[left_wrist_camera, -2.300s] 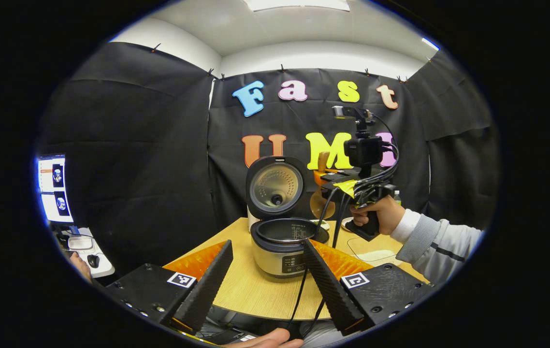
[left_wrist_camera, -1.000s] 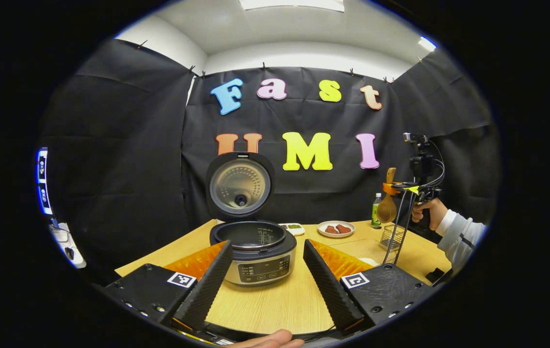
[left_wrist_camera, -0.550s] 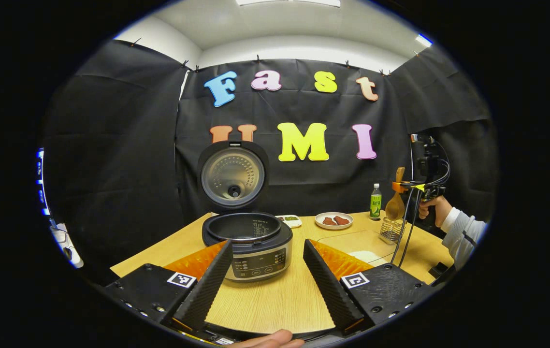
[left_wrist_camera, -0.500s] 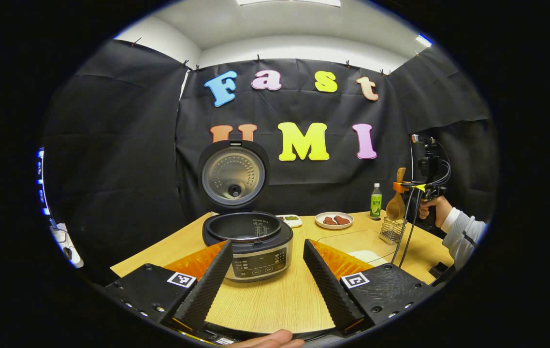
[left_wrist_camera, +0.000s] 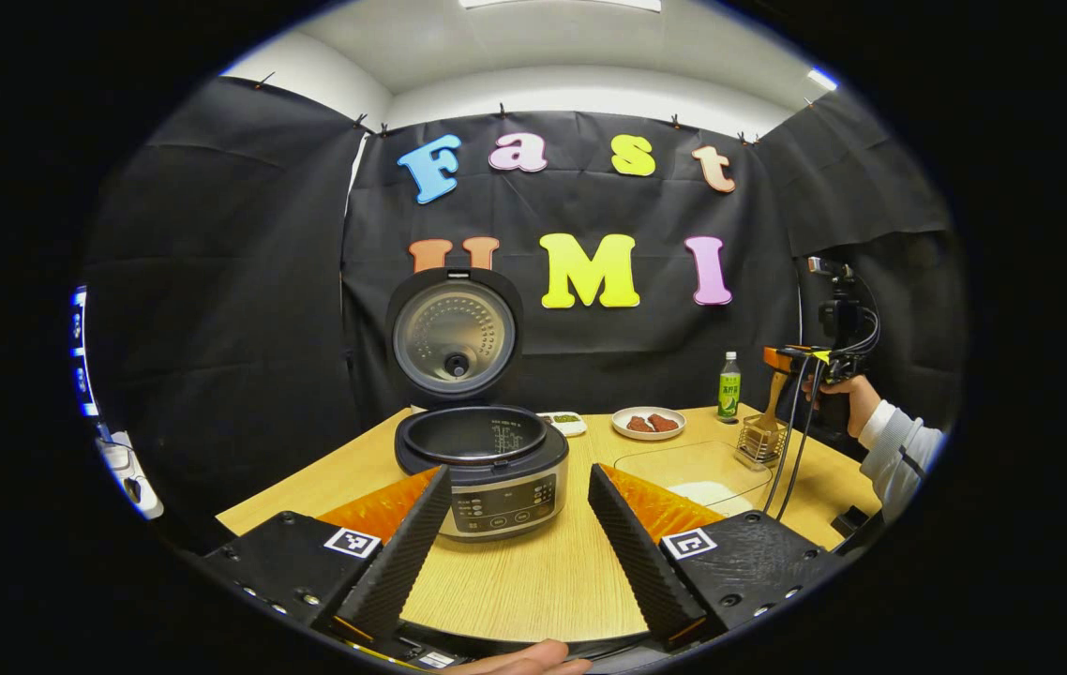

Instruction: Close the left gripper, press the button to open the rice cooker; take a wooden spoon from the chopstick holder with the right hand, scoop a spoonful of rice and pour it into the rice cooker, then put the wooden spoon back into the chopstick holder.

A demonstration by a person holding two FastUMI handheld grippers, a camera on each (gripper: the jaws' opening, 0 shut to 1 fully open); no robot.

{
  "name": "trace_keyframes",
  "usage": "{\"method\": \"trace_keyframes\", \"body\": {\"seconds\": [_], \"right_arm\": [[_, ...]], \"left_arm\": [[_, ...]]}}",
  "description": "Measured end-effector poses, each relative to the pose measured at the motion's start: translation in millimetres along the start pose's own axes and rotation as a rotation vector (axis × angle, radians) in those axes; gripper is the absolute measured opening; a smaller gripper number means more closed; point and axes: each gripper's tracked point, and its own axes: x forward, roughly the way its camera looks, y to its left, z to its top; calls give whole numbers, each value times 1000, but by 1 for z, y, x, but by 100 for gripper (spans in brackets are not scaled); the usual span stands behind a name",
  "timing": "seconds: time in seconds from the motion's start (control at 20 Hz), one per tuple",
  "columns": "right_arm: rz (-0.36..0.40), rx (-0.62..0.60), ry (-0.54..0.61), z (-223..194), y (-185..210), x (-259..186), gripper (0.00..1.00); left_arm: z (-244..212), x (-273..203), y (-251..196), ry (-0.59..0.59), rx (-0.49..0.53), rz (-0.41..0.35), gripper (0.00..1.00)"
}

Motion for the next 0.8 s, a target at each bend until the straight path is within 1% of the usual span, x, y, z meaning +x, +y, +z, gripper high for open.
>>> {"method": "trace_keyframes", "body": {"seconds": [0.05, 0.1, 0.35, 0.45, 0.55, 0.65, 0.7, 0.75, 0.8], "right_arm": [[-3, 5, 0, 0, -1, -3, 77], [-7, 11, -3, -5, 1, -8, 90], [-27, 49, 6, -4, -4, -22, 100], [-17, 72, 31, -4, -3, -38, 100], [-11, 90, 28, 3, -3, -56, 100], [-52, 82, 5, 9, -12, -74, 100], [-90, 91, 5, 10, -18, -82, 100], [-109, 112, 10, 9, -18, -92, 100], [-103, 137, 8, 10, -12, -105, 100]], "left_arm": [[1, 0, 0, -4, -2, 0, 94], [3, -1, 1, -6, -5, 3, 94], [10, 6, 10, -17, -6, 28, 94], [14, 13, 14, -10, -14, 30, 94], [20, 18, 20, -15, -20, 40, 94], [32, 26, 24, -40, -23, 40, 94], [40, 30, 25, -63, -27, 36, 94], [44, 34, 24, -76, -32, 27, 94], [44, 40, 24, -74, -38, 22, 94]]}}
